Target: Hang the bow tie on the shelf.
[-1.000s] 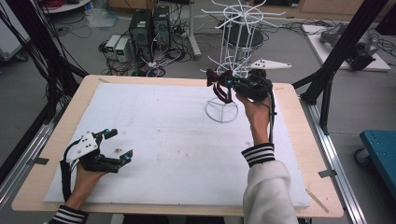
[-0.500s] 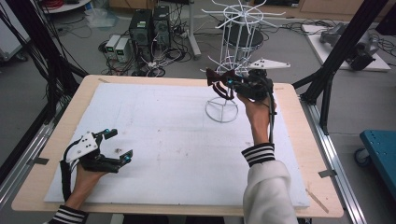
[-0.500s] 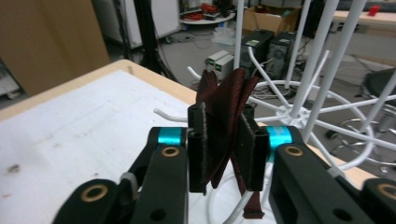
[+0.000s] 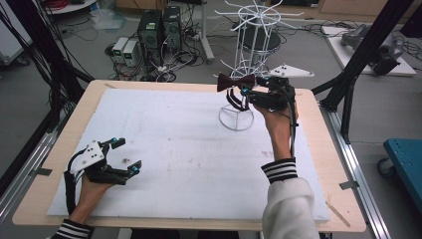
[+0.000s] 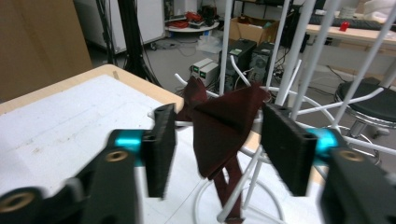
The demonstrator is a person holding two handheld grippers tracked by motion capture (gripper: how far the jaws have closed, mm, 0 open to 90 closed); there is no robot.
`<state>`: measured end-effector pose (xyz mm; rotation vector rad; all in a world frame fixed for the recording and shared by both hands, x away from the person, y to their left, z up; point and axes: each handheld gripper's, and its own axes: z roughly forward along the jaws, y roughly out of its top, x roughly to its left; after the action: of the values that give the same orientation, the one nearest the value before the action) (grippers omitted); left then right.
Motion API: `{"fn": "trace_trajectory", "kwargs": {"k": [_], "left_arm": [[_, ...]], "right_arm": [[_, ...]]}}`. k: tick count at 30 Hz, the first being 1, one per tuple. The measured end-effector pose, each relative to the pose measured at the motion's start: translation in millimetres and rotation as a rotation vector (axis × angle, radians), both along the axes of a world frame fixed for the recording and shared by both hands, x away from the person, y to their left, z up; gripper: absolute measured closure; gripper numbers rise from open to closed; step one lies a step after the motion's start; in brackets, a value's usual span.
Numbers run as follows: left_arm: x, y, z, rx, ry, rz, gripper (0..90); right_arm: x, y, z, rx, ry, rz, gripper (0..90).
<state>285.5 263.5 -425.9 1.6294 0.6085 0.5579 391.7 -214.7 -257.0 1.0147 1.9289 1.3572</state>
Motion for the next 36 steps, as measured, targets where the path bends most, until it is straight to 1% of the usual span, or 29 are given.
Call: {"fn": "trace_trajectory", "kwargs": {"k": [1,2,3,4,5,6,7,8,11,12,15,17,18,19,20,21,22,23,24,25,26,27,28,29,31,32,34,35,36], "left_arm": [[0.0,0.0,0.0,0.0,-0.001,0.001,1.7],[0.1,0.1,0.1,0.002,-0.003,0.002,1.7],[0.0,0.7,0.4,0.002,-0.003,0.002,1.7],[-0.1,0.6,0.3,-0.002,-0.002,0.005,1.7],[-0.1,0.6,0.3,-0.002,-0.002,0.005,1.7],[0.1,0.7,0.3,-0.001,-0.003,0.005,1.7],[-0.1,0.8,0.4,-0.001,-0.002,0.005,1.7],[-0.3,1.0,0.5,0.0,-0.006,0.007,1.7],[-0.7,2.2,1.0,-0.004,-0.007,0.01,1.7],[-1.1,2.6,0.9,-0.01,-0.006,0.012,1.7],[-1.6,5.4,1.3,-0.011,-0.01,0.018,1.7],[-2.1,6.7,1.4,-0.014,-0.003,0.025,1.7],[-2.5,7.4,1.3,-0.016,-0.001,0.028,1.7],[-3.1,8.5,1.4,-0.013,0.0,0.03,1.7],[-3.9,9.2,1.4,-0.011,0.001,0.034,1.7],[-4.8,10.5,1.6,-0.004,-0.004,0.039,1.7],[-6.7,11.8,0.7,-0.016,-0.019,0.049,1.7],[-8.9,13.8,-0.7,-0.034,-0.042,0.062,1.7],[-10.7,15.5,-2.9,-0.048,-0.059,0.076,1.7],[-11.5,17.6,-4.9,-0.055,-0.066,0.082,1.7],[-11.9,19.5,-6.2,-0.059,-0.061,0.083,1.7],[-12.4,21.2,-7.2,-0.056,-0.062,0.086,1.7],[-13.2,22.3,-7.9,-0.057,-0.062,0.094,1.7],[-13.7,23.5,-8.2,-0.063,-0.064,0.098,1.7],[-14.7,25.2,-8.8,-0.068,-0.076,0.106,1.7],[-14.9,25.8,-8.7,-0.063,-0.075,0.105,1.7],[-16.6,26.1,-9.5,-0.068,-0.078,0.108,1.7],[-16.6,26.1,-9.5,-0.068,-0.078,0.108,1.7],[-17.0,26.5,-10.0,-0.069,-0.08,0.104,1.7]], "right_arm": [[0.0,0.0,0.0,0.0,0.0,0.0,29.0],[-2.3,-0.7,1.2,0.005,-0.006,0.002,23.5],[-7.3,-1.1,4.4,0.009,-0.038,0.017,12.4],[-9.6,-0.5,5.9,0.008,-0.057,0.031,10.8],[-9.6,-0.5,5.9,0.008,-0.057,0.031,10.8],[-12.3,0.0,7.4,0.009,-0.069,0.052,10.7],[-15.0,0.6,8.5,0.013,-0.077,0.068,7.5],[-16.7,1.3,9.1,0.022,-0.092,0.076,0.6],[-23.6,0.5,8.7,0.081,-0.12,0.115,0.7],[-25.8,-0.3,7.9,0.091,-0.13,0.125,0.7],[-35.9,-3.5,3.2,0.096,-0.164,0.153,0.6],[-43.4,-6.4,-0.6,0.102,-0.174,0.169,0.7],[-51.7,-10.8,-6.2,0.103,-0.198,0.182,0.7],[-51.7,-10.8,-6.2,0.103,-0.198,0.182,0.7],[-56.1,-13.6,-10.1,0.106,-0.214,0.187,0.6],[-61.5,-16.5,-15.1,0.113,-0.218,0.186,0.7],[-66.4,-19.8,-21.1,0.12,-0.235,0.185,0.7],[-78.0,-27.1,-34.6,0.136,-0.251,0.179,0.7],[-78.0,-27.1,-34.6,0.136,-0.251,0.179,0.7],[-83.6,-30.9,-41.6,0.141,-0.267,0.171,0.7],[-89.0,-34.8,-48.2,0.143,-0.287,0.168,0.7],[-99.2,-41.3,-60.3,0.149,-0.31,0.167,0.7],[-99.2,-41.3,-60.3,0.149,-0.31,0.167,0.7],[-104.3,-44.0,-65.5,0.154,-0.303,0.166,0.7],[-113.7,-48.3,-76.6,0.157,-0.323,0.166,0.7],[-120.7,-52.2,-87.8,0.162,-0.319,0.157,0.7],[-124.9,-56.5,-99.6,0.167,-0.315,0.157,0.7],[-124.9,-56.5,-99.6,0.167,-0.315,0.157,0.7],[-126.4,-58.5,-105.5,0.173,-0.312,0.156,0.7]]}}
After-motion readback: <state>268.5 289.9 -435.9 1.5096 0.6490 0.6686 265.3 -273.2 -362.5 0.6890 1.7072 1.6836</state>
